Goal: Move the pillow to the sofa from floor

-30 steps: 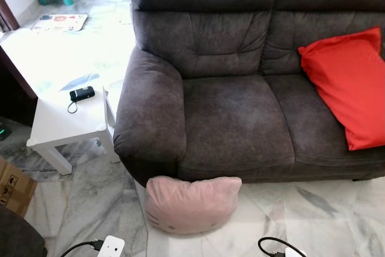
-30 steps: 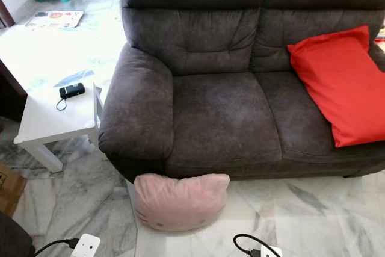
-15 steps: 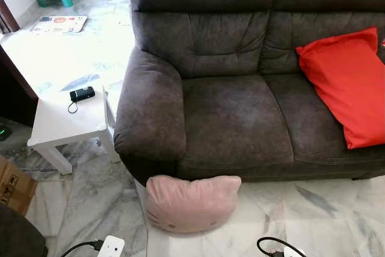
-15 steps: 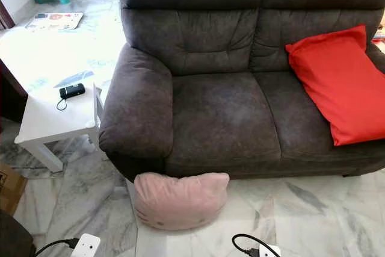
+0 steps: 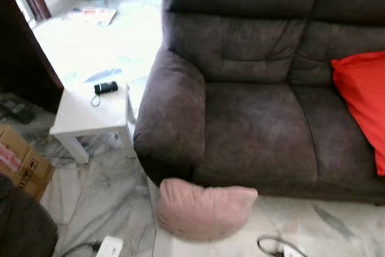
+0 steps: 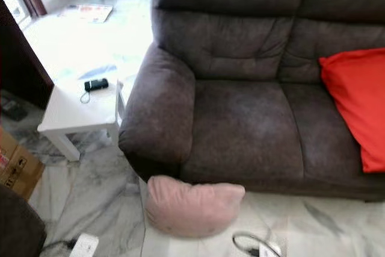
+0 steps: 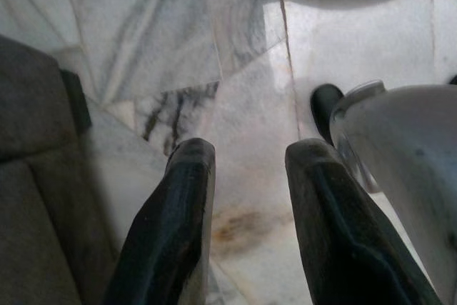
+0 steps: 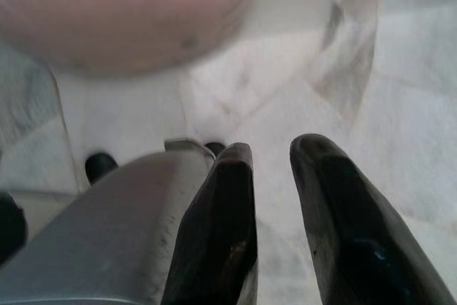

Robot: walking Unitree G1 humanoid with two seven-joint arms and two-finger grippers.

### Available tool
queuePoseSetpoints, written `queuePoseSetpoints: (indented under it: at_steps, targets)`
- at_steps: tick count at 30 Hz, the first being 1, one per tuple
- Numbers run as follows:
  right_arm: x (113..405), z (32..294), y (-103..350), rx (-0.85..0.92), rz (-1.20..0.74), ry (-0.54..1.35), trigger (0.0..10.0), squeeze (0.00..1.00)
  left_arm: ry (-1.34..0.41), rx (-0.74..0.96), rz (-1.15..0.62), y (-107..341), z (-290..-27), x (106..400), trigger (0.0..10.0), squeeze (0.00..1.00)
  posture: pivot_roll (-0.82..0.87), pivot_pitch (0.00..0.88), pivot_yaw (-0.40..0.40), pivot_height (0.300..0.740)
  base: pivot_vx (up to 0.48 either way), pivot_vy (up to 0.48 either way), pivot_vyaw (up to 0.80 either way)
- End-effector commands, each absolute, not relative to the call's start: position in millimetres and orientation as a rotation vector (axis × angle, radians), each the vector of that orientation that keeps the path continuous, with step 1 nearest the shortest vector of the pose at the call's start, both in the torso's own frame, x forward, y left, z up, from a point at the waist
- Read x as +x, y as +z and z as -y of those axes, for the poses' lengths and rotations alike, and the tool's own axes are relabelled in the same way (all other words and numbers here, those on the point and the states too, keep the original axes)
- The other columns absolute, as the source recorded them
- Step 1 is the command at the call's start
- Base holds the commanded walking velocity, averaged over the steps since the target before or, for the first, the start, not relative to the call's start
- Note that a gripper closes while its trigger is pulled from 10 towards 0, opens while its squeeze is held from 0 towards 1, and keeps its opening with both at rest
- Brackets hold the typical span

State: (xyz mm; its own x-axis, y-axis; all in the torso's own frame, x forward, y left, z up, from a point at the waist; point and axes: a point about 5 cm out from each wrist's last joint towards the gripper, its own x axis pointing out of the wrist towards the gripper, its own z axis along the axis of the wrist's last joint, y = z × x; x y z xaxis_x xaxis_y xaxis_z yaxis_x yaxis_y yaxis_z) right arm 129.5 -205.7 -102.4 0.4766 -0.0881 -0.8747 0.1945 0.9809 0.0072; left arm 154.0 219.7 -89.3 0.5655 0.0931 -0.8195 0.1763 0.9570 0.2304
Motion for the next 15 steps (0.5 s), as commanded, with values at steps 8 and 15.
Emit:
queuePoseSetpoints:
  at_steps: [8,15]
  targets:
    - [118.0,212.6,-105.3,0.103,-1.105,-0.21,10.0,0.0,-0.069,0.286,-0.978,-91.3,-213.7,152.0,10.0,0.0,-0.04,0.09,-0.027,0.74,0.255,0.0,-0.34]
    - [119.6,212.8,-104.5,0.104,-1.088,-0.207,10.0,0.0,-0.083,0.296,-0.954,-90.0,-208.8,156.4,10.0,0.0,-0.04,0.091,-0.028,0.74,0.0,0.0,0.0]
